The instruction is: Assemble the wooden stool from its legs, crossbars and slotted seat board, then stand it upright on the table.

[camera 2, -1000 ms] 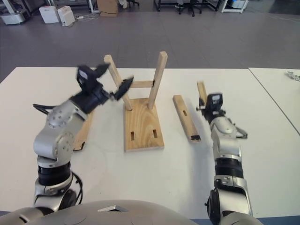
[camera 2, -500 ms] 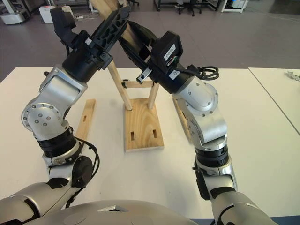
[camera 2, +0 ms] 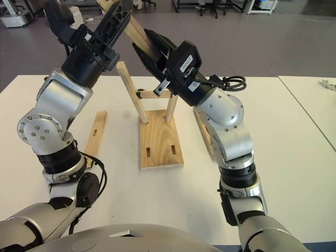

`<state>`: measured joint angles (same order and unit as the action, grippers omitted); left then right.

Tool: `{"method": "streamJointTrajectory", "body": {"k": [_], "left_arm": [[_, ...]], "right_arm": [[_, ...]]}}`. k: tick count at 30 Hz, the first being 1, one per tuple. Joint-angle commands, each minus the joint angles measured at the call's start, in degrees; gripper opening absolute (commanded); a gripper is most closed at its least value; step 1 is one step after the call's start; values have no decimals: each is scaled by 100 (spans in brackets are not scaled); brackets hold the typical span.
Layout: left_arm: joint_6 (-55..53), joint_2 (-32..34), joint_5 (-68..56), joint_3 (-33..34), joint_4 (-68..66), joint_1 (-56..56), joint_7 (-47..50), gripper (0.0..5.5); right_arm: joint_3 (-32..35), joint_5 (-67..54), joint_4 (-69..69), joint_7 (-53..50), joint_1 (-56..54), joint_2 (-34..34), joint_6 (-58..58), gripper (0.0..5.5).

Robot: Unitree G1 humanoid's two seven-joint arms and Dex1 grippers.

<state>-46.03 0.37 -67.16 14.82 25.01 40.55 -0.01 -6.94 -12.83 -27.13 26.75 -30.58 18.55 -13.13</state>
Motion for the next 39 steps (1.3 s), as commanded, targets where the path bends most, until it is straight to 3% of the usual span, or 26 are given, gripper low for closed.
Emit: {"method": "streamJointTrajectory", "body": {"k": [1, 4, 7, 10, 15, 19, 35, 39], "left_arm": [[196, -36, -216, -65, 6, 38, 233, 39], [199, 232, -237, 14, 311, -487, 353, 39], [149, 1225, -171, 978, 526, -1820, 97, 39], [682, 1787, 732, 1558, -305, -2886, -268, 39], [1762, 1439, 1901, 1188, -1566, -3348, -819, 39], [2144, 1123, 2239, 1080, -1890, -3656, -903, 39], [2624, 905, 2646, 978, -2598, -3542, -931, 39], [2579, 1136, 3399, 509, -2733, -3837, -856, 39]], "right_arm": [[-82, 104, 7, 33, 77, 11, -14, 167], [-112, 67, -181, 50, 460, 90, -293, 237], [527, -120, -223, 39, 1321, 381, -500, 288], [886, 226, 664, -200, 1827, 484, -212, 295], [1022, 903, 2372, -726, 1844, 479, 446, 295], [1041, 1058, 2941, -858, 2027, 442, 865, 295], [817, 1269, 3058, -886, 2120, 227, 1153, 295], [761, 1388, 3038, -872, 2113, 268, 1178, 295]]}}
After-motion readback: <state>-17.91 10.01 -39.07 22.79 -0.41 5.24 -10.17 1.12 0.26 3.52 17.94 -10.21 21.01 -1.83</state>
